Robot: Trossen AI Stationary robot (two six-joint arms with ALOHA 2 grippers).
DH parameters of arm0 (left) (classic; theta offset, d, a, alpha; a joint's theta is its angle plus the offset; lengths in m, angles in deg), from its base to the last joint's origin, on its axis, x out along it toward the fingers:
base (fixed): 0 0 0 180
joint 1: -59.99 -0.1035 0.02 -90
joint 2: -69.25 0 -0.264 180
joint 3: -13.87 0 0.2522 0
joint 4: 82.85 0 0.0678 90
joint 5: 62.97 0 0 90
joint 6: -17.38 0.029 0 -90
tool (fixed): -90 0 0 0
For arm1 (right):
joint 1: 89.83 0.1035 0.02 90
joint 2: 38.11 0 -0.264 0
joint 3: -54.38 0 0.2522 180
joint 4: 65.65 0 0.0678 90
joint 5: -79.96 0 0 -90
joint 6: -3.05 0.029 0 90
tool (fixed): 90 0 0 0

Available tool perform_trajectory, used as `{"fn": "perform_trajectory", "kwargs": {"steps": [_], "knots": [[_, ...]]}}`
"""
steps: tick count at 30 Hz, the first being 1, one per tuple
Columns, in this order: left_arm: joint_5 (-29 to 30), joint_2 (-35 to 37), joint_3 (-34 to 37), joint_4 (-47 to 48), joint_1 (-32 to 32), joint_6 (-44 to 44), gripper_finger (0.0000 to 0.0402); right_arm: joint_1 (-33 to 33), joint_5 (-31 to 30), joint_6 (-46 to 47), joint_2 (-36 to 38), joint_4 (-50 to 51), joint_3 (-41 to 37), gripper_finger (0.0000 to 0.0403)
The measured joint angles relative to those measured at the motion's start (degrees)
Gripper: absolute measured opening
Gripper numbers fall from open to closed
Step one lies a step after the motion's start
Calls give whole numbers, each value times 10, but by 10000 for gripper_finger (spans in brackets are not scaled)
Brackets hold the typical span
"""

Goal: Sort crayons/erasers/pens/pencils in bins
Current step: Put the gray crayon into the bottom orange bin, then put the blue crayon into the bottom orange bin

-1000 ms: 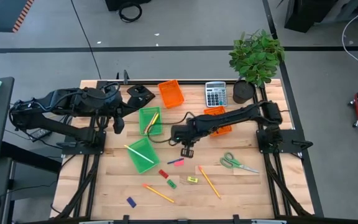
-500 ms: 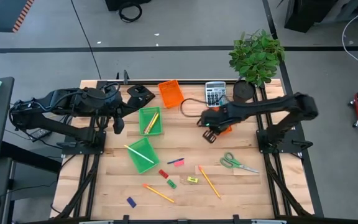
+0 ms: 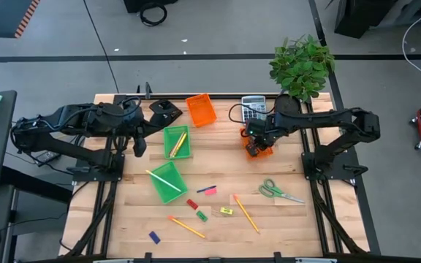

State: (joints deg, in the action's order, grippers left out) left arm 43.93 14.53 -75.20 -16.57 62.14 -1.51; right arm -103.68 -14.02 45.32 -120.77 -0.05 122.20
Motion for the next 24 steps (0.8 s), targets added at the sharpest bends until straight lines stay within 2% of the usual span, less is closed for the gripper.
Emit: {"fn": "perform_trajectory", "kwargs": {"steps": [12,16,18,20,24], "knots": [[0,0,0,1,0,1,26,-14,22,0,-7,-14,1,108],[0,0,0,1,0,15,31,-10,79,14,-7,-54,26,119],[0,0,0,1,0,20,31,8,116,15,-7,-102,47,120],[0,0,0,1,0,29,29,41,122,8,-9,-153,74,121],[0,0,0,0,0,50,24,122,70,-45,-39,-194,131,121]]}}
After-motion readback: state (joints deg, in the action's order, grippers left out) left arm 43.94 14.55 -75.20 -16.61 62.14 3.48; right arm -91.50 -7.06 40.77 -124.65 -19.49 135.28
